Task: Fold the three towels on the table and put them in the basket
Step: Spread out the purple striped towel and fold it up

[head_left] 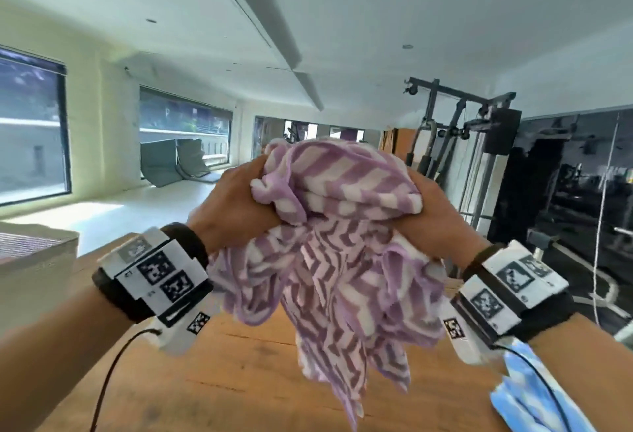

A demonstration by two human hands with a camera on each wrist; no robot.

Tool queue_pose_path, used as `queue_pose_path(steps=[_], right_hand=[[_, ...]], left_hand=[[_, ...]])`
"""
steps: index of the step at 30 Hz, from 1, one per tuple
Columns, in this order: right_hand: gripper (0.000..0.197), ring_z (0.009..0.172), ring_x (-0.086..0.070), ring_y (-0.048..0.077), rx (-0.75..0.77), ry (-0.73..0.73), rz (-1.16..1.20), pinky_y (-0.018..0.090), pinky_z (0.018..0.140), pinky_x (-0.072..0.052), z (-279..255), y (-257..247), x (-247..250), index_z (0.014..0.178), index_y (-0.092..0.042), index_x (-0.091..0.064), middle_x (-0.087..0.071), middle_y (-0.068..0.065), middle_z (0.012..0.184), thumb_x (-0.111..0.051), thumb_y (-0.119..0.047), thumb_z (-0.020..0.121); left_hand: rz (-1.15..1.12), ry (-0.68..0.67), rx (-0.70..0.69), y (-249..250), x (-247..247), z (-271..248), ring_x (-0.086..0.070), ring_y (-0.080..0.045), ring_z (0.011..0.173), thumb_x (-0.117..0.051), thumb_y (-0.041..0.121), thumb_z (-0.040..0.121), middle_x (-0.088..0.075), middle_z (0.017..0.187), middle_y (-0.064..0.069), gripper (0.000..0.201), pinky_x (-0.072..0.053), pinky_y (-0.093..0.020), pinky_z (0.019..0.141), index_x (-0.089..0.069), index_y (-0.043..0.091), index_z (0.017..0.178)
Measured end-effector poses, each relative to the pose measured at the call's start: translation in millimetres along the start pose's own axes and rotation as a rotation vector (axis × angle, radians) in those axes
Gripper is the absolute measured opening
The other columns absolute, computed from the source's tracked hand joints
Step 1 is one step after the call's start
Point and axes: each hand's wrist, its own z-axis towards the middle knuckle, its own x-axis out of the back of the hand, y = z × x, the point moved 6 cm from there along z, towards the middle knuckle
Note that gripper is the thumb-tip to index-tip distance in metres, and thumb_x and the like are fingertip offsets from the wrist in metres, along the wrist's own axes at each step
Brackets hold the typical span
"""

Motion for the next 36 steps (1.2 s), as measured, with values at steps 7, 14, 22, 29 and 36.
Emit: queue_pose_path(steps=[7,14,22,29,36], right_hand=[[0.034,0.096,-0.068,0.010,-0.070,-0.152,0.103,0.024,0.081,-0.055,57.3,-26.0,-62.8,0.107,-0.018,-0.070,-0.073,-0.003,0.101,-0.075,-0.002,0.077],[0.022,0.083,-0.066,0.000,-0.204,-0.361,0.008,0.012,0.073,-0.051,129.4,55.0,-131.4,0.096,-0.025,-0.071,-0.073,-0.010,0.092,-0.077,-0.014,0.078],[0.031,0.103,-0.060,0.025,-0.322,-0.616,-0.600,0.030,0.083,-0.048,218.2,287.9,-264.9,0.111,-0.018,-0.060,-0.065,0.006,0.115,-0.065,-0.023,0.080],[0.050,0.088,-0.061,0.030,-0.093,-0.021,-0.791,0.031,0.066,-0.039,380.1,315.0,-216.4,0.113,-0.012,-0.045,-0.059,0.010,0.098,-0.059,-0.051,0.085],[0.025,0.095,-0.065,0.028,-0.166,-0.309,-1.122,0.034,0.071,-0.049,354.3,375.0,-253.7,0.116,-0.015,-0.058,-0.064,0.007,0.105,-0.047,-0.023,0.094]], left_hand=[[0.015,-0.196,-0.032,-63.6,43.2,31.0,-0.055,0.007,0.064,-0.057,0.053,0.054,-0.063,0.069,0.021,0.019,-0.041,-0.011,0.057,-0.057,0.038,0.066],[0.243,-0.476,0.048,-169.0,1.7,76.7,-0.054,-0.007,0.075,-0.056,0.060,0.059,-0.061,0.079,0.015,0.030,-0.037,-0.016,0.062,-0.056,0.032,0.071],[0.758,-0.740,0.151,-369.9,-139.5,130.6,-0.056,-0.026,0.107,-0.063,0.046,0.079,-0.057,0.117,-0.004,0.046,-0.042,-0.034,0.092,-0.049,0.023,0.116],[0.926,-0.079,-0.006,-426.1,-154.6,302.4,-0.024,-0.037,0.135,-0.053,0.064,0.076,-0.023,0.148,-0.020,0.105,-0.015,-0.049,0.113,-0.002,0.015,0.153],[0.730,-0.601,0.287,-502.0,-218.7,260.8,-0.018,-0.035,0.143,-0.056,0.039,0.085,-0.016,0.156,-0.015,0.088,-0.018,-0.049,0.116,-0.002,0.019,0.152]])
